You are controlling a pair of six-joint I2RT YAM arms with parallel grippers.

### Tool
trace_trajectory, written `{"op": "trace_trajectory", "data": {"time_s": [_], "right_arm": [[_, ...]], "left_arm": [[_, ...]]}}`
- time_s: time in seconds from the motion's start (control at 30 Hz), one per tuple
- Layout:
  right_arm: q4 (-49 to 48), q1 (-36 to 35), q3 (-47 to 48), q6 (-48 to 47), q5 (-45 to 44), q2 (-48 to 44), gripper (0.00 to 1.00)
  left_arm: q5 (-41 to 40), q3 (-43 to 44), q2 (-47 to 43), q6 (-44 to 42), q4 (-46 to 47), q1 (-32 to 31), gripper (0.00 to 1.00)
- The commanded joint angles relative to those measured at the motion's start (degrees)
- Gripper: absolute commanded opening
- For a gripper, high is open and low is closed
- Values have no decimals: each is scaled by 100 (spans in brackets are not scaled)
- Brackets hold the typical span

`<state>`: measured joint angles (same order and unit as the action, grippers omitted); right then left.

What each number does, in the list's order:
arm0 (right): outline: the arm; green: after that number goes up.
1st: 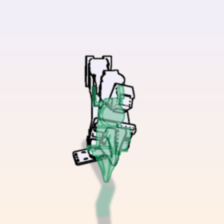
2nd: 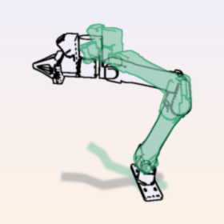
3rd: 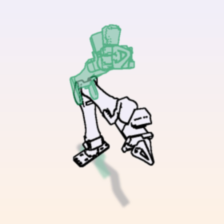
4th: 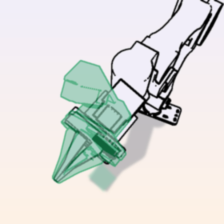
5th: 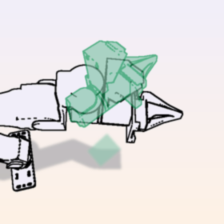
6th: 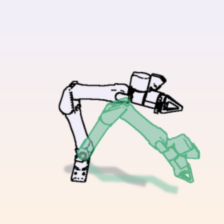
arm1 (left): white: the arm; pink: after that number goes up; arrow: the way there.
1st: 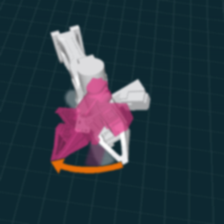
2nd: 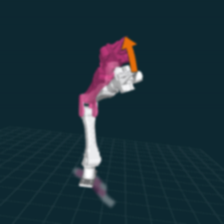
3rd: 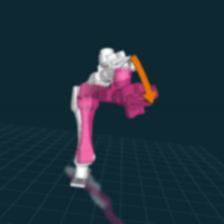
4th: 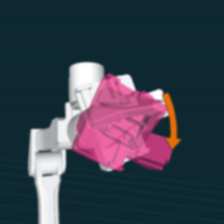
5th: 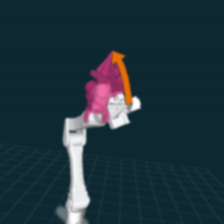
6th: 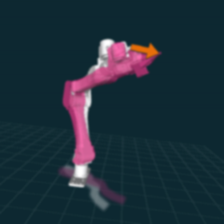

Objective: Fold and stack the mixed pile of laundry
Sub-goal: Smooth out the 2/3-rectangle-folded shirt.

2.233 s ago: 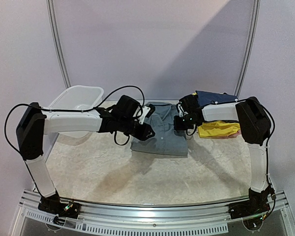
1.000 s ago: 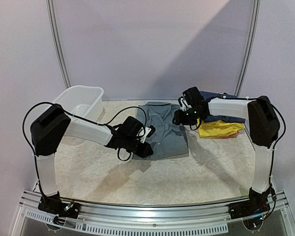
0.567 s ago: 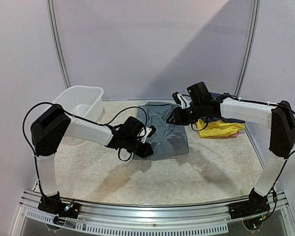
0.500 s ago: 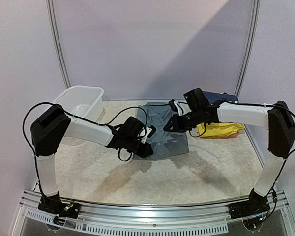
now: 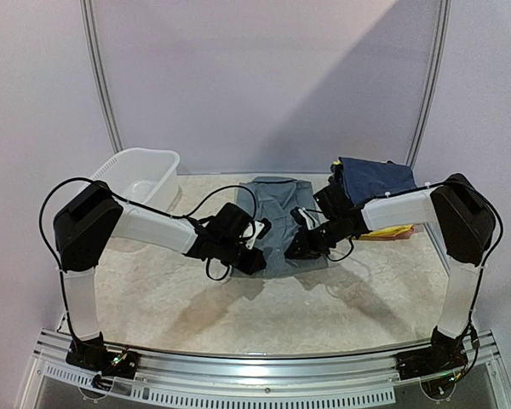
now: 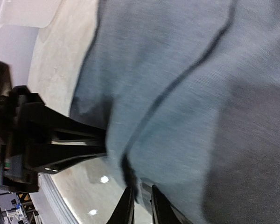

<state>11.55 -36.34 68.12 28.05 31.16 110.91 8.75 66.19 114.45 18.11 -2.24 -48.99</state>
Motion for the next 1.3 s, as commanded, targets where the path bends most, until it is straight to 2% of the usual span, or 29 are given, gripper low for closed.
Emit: {"op": "trace_trajectory", "data": {"time_s": [0.0, 0.23, 0.47, 0.63, 0.83, 1.0, 1.27], "right_arm": [[-74, 257, -381, -21, -346, 116, 14], [-388, 348, -902, -25, -341, 185, 14], [-259, 347, -1140, -1, -343, -220, 14], [-108, 344, -1179, -49, -23, -877, 20], [-133, 345, -929, 9, 35, -1371, 22], [-204, 376, -492, 106, -131, -1114, 22], [-382, 586, 57, 146, -124, 24, 19]], "left_arm": [[-38, 50, 28, 40, -319, -128, 12], [-112, 114, -162, 61, -499, -210, 12], [-309, 584, -510, 71, -890, -422, 19], [-350, 1065, -215, 122, -927, -427, 17], [-304, 1586, 267, 84, -891, -419, 14], [-402, 1963, 624, 0, -915, -409, 13], [-378, 2145, 1130, -49, -709, -243, 11]]}}
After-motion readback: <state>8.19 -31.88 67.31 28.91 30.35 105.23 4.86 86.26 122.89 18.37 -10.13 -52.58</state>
